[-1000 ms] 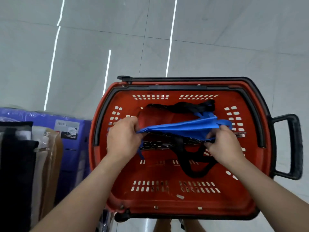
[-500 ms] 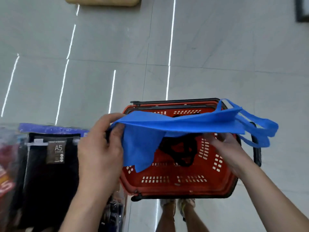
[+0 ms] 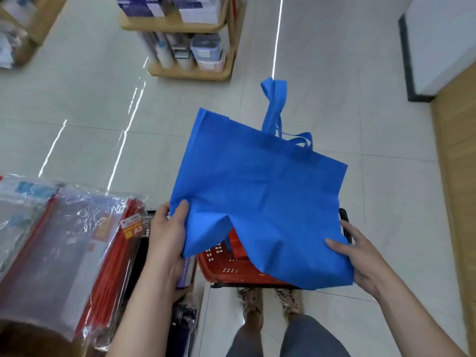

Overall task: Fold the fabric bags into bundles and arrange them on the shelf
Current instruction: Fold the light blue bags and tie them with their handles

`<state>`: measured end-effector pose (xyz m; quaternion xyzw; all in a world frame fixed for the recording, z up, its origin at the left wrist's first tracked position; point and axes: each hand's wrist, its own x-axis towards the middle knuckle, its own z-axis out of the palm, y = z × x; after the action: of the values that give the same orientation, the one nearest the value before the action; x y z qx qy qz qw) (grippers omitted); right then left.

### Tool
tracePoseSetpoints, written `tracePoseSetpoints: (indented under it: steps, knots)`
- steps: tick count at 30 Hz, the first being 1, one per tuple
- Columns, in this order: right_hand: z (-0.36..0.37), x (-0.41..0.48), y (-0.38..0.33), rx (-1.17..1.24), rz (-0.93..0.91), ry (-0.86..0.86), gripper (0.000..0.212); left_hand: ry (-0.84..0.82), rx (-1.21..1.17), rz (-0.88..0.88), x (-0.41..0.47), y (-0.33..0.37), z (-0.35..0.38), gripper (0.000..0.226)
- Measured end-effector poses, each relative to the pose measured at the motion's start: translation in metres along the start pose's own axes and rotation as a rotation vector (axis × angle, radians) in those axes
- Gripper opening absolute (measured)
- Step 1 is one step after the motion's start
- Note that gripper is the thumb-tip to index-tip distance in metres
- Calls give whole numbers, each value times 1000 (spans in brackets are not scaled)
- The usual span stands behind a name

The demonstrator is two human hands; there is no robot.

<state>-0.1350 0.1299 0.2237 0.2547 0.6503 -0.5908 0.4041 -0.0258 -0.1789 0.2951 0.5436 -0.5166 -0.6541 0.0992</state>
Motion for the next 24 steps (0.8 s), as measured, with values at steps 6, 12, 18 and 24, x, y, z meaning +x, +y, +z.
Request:
tracePoseSetpoints:
  steps: [6, 12, 18, 24]
  knots:
    - [-42, -37, -64, -368, -390, 171, 72, -224, 113, 98, -70, 6, -14, 54]
    - [-63, -48, -116, -879, -626, 279, 60, -53, 574, 253, -128, -12, -10, 25]
    - [-5, -130, -107, -1629, -740, -503, 114, 4, -73, -30, -176, -11, -4, 27]
    - [53, -161, -49, -1338, -1208, -633, 55, -29, -430, -73, -227, -9, -10, 29]
